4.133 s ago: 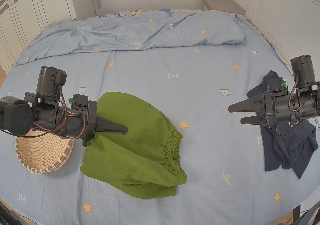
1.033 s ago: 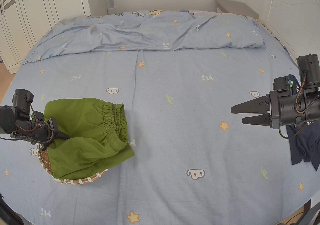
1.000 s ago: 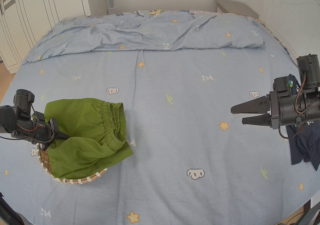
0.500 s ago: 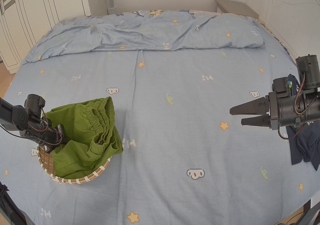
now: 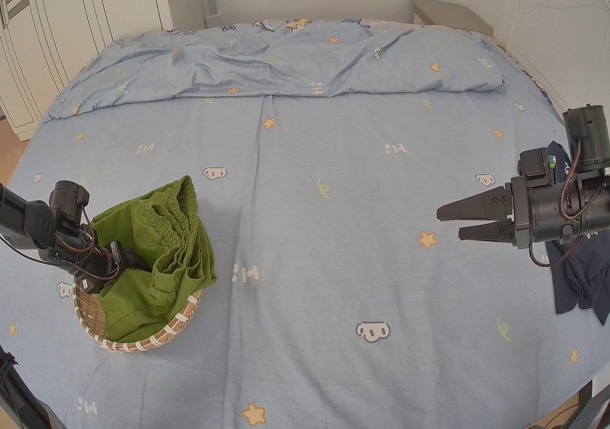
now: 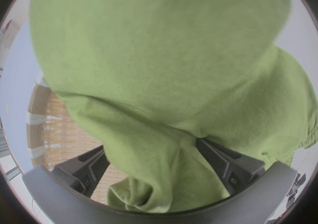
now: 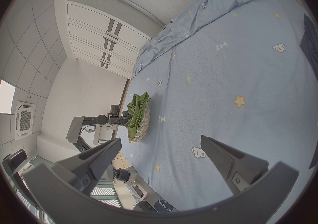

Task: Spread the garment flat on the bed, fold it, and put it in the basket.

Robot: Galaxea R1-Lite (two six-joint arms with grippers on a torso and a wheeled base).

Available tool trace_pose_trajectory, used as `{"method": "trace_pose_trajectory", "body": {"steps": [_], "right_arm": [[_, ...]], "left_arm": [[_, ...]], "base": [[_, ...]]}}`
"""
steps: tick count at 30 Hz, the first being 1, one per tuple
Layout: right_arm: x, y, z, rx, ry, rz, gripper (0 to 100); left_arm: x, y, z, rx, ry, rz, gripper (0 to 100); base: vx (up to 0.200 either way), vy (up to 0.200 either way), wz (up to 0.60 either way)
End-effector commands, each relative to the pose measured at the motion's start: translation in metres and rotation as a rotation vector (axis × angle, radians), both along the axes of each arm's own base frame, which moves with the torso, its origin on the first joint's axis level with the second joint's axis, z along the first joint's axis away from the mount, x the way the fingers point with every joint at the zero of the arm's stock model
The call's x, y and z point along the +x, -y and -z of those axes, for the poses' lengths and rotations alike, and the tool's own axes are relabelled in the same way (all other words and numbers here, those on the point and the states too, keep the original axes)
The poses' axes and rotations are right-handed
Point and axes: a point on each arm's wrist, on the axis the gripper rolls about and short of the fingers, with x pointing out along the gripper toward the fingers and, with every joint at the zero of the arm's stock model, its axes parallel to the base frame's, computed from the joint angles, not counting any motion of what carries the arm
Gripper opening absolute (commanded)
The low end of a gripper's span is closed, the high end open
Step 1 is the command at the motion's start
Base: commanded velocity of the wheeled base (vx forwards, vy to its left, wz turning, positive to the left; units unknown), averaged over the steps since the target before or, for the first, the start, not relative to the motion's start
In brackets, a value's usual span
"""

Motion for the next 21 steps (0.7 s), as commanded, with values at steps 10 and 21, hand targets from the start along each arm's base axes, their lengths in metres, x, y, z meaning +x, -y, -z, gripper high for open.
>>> {"method": "trace_pose_trajectory", "body": {"steps": [10,21], "right_arm": [[0.000,0.000,-0.001,0.001,0.002,0.000,100],[0.000,0.000,-0.002,0.003,0.009,0.002,100]], "left_arm": [[-0.052,0.009,-0.090,0.071,0.244,-0.017,100],[-0.098,0.024,-0.139,0.080,0.335,0.010,100]], "base": [[0.000,0.000,0.00],[0.000,0.000,0.00]]}}
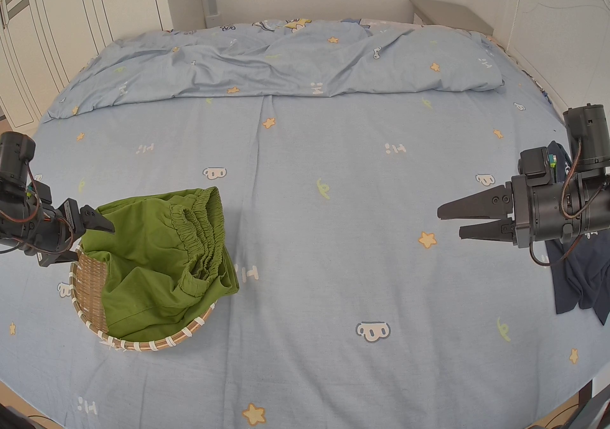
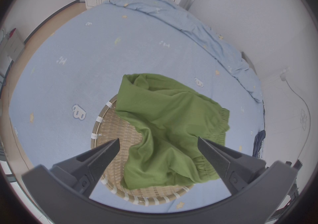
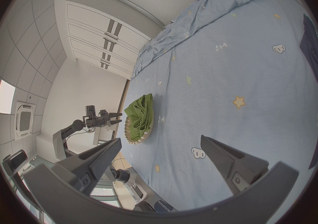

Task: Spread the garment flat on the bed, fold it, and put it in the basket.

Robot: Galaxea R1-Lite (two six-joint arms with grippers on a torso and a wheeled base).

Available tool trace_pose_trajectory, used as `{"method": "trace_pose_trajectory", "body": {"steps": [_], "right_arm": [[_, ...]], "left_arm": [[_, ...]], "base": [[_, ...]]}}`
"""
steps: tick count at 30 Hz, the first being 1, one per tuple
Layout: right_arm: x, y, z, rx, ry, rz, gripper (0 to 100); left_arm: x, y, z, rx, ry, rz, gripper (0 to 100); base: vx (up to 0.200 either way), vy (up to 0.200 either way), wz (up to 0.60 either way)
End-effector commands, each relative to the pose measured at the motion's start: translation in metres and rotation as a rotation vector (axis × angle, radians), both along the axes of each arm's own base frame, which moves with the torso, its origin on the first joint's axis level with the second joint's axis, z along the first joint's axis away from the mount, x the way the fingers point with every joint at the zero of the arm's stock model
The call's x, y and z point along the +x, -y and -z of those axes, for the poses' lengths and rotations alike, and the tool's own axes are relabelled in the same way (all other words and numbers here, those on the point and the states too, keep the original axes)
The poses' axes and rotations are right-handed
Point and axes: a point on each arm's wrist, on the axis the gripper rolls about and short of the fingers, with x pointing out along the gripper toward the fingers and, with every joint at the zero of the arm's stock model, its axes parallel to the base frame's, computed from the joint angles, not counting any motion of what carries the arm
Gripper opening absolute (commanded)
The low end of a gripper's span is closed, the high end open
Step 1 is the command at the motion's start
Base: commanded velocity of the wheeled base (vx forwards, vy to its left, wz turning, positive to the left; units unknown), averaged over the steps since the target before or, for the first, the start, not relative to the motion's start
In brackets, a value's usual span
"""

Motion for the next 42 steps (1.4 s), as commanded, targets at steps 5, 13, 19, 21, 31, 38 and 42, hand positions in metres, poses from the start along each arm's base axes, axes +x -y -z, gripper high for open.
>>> {"method": "trace_pose_trajectory", "body": {"steps": [5,13,19,21,31,38,42], "right_arm": [[-0.005,0.003,-0.004,-0.006,0.018,0.013,100],[-0.080,0.032,0.004,-0.167,0.189,0.153,100],[-0.137,0.055,0.031,-0.241,0.277,0.225,100],[-0.150,0.060,0.036,-0.235,0.298,0.240,100],[-0.221,0.084,0.077,-0.247,0.375,0.332,100],[-0.242,0.090,0.106,-0.271,0.355,0.364,100],[-0.251,0.093,0.128,-0.250,0.396,0.369,100]], "left_arm": [[-0.060,0.033,-0.050,0.024,0.159,0.068,100],[-0.181,0.047,-0.063,0.025,0.211,-0.010,100],[-0.254,0.031,-0.047,-0.018,0.278,-0.066,100],[-0.272,0.028,-0.039,-0.016,0.300,-0.090,100],[-0.315,0.034,0.036,0.036,0.310,-0.236,100],[-0.308,0.034,0.093,0.059,0.358,-0.225,100],[-0.306,0.034,0.113,0.175,0.471,-0.117,100]], "base": [[0.000,0.000,0.00],[0.000,0.000,0.00],[0.000,0.000,0.00],[0.000,0.000,0.00],[0.000,0.000,0.00],[0.000,0.000,0.00],[0.000,0.000,0.00]]}}
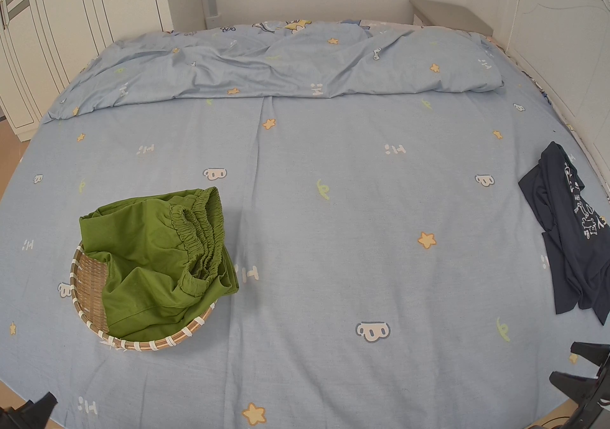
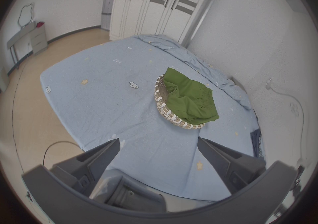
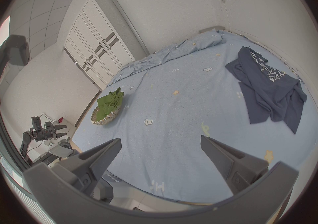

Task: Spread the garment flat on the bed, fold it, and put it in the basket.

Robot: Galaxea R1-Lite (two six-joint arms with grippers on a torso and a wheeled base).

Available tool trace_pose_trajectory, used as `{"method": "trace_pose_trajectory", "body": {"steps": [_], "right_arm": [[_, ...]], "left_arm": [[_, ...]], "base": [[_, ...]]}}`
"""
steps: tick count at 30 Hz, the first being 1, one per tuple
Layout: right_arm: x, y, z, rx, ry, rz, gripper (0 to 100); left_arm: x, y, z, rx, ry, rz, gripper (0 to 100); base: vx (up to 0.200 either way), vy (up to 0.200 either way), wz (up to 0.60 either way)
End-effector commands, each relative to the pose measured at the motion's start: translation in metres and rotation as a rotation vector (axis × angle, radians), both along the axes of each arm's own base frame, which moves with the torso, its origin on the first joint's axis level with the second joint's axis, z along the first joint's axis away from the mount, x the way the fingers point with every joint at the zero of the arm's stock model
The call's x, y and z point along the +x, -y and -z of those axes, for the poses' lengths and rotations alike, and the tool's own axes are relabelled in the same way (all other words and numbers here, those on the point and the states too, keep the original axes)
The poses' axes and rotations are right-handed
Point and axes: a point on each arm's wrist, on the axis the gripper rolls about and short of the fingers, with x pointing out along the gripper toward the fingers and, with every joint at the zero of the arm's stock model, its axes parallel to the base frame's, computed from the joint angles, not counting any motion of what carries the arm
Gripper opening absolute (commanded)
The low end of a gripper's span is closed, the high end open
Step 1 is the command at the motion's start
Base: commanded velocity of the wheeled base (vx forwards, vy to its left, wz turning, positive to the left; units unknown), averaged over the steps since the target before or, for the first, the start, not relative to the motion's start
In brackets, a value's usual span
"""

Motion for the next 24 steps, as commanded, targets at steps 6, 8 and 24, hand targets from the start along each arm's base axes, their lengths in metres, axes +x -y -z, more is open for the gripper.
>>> {"method": "trace_pose_trajectory", "body": {"steps": [6,8,24], "right_arm": [[-0.042,0.013,0.048,0.053,0.269,-0.019,100],[-0.043,0.014,0.049,0.044,0.290,-0.029,100],[-0.029,0.018,0.055,-0.236,0.491,0.299,100]], "left_arm": [[0.013,0.001,0.050,0.392,0.247,0.152,100],[0.020,0.001,0.053,0.456,0.292,0.164,100],[0.037,0.003,0.066,0.552,0.448,0.230,100]], "base": [[0.000,0.000,0.00],[0.000,0.000,0.00],[0.000,0.000,0.00]]}}
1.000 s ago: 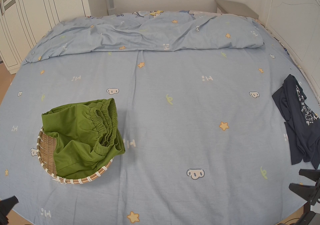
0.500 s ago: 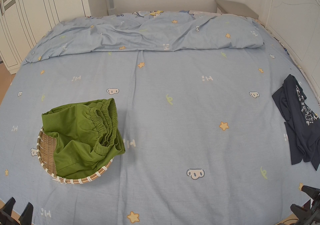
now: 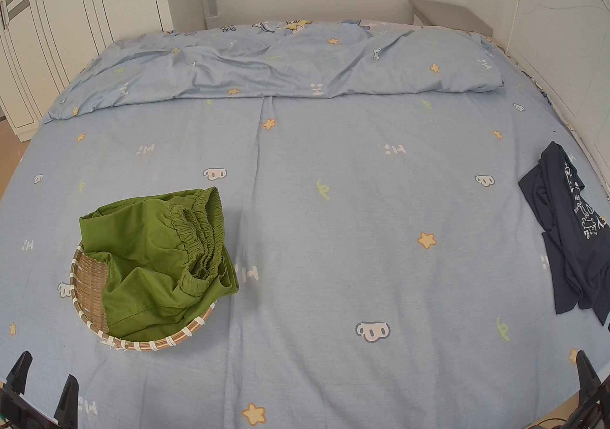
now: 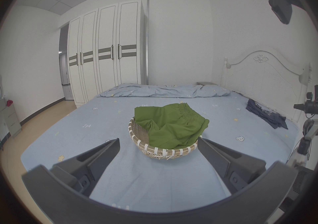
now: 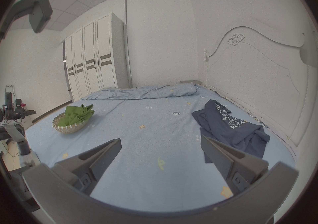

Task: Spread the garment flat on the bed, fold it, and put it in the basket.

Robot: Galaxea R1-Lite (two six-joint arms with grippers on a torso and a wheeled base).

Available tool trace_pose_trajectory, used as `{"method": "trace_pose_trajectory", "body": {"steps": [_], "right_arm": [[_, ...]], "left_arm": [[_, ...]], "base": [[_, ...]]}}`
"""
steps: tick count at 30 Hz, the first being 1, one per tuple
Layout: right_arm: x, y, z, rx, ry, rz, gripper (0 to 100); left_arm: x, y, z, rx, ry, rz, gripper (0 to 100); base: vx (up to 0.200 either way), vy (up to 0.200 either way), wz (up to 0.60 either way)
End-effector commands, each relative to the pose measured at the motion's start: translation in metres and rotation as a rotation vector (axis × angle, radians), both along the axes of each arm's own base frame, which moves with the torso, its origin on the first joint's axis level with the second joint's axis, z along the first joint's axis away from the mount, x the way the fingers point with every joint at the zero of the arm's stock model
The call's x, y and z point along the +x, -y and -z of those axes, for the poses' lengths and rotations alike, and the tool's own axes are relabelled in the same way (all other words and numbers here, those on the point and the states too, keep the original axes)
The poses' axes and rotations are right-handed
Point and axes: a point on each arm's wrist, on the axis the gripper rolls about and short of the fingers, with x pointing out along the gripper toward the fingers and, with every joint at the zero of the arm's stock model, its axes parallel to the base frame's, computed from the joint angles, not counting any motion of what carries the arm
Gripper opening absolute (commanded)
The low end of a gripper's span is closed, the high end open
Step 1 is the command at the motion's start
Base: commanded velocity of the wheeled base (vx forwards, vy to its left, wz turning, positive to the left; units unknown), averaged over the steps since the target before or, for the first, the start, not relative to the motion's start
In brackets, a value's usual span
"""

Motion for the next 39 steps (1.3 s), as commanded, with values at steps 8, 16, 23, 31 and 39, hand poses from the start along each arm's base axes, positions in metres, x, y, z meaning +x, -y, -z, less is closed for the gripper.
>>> {"method": "trace_pose_trajectory", "body": {"steps": [8,16,23,31,39], "right_arm": [[0.010,-0.006,0.002,-0.070,-0.197,0.148,100],[0.006,-0.015,0.006,0.024,-0.126,0.305,100],[0.011,-0.017,0.009,-0.017,-0.049,0.179,100],[0.005,-0.018,0.007,0.227,-0.045,-0.128,100],[0.002,-0.010,0.009,0.032,0.039,0.216,100]], "left_arm": [[0.002,0.000,0.009,0.002,-0.012,0.001,100],[0.002,0.000,0.009,0.004,-0.012,0.001,100],[0.002,0.000,0.009,0.004,-0.012,0.001,100],[0.002,0.000,0.009,0.004,-0.012,0.001,100],[0.002,0.000,0.009,0.002,-0.011,0.001,100]], "base": [[0.000,0.000,0.00],[0.000,0.000,0.00],[0.000,0.000,0.00],[0.000,0.000,0.00],[0.000,0.000,0.00]]}}
